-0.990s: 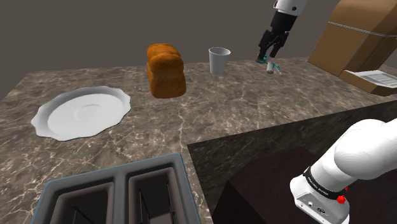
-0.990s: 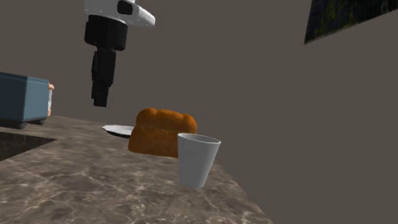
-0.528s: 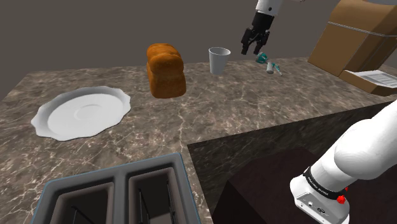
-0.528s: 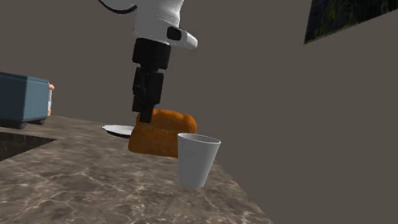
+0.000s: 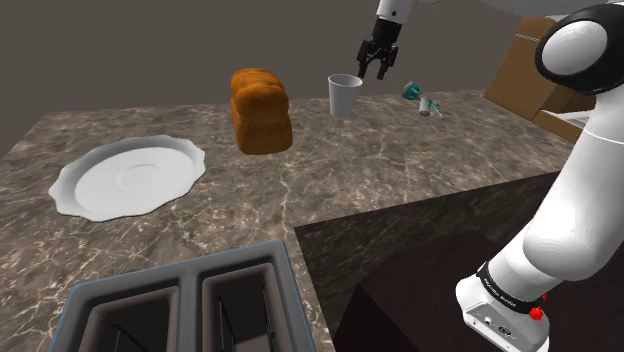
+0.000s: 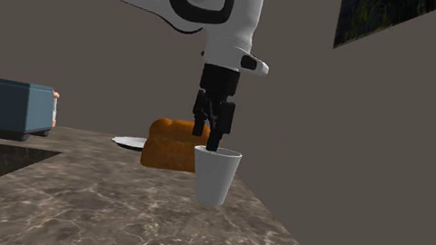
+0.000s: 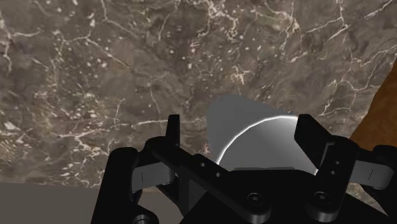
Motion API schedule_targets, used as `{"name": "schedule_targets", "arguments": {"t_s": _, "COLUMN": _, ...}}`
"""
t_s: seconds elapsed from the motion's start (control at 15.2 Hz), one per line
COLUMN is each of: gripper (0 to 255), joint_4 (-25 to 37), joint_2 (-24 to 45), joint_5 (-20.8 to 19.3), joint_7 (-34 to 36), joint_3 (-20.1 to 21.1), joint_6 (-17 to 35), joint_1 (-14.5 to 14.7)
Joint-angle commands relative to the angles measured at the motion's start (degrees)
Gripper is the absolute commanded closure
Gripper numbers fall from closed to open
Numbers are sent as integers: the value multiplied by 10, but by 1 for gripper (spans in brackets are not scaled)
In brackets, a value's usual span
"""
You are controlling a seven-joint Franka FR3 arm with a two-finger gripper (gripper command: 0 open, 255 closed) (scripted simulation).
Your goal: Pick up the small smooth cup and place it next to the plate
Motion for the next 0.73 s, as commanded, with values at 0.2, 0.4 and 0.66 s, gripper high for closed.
{"name": "schedule_targets", "arguments": {"t_s": 0.2, "gripper": 0, "joint_4": 220, "joint_2": 162, "joint_5": 39, "joint_7": 8, "joint_3": 1, "joint_6": -72, "joint_1": -32}}
{"name": "schedule_targets", "arguments": {"t_s": 0.4, "gripper": 0, "joint_4": 177, "joint_2": 149, "joint_5": 37, "joint_7": 5, "joint_3": 2, "joint_6": -42, "joint_1": -26}}
{"name": "schedule_targets", "arguments": {"t_s": 0.66, "gripper": 0, "joint_4": 127, "joint_2": 137, "joint_5": 35, "joint_7": 1, "joint_3": 2, "joint_6": -4, "joint_1": -18}}
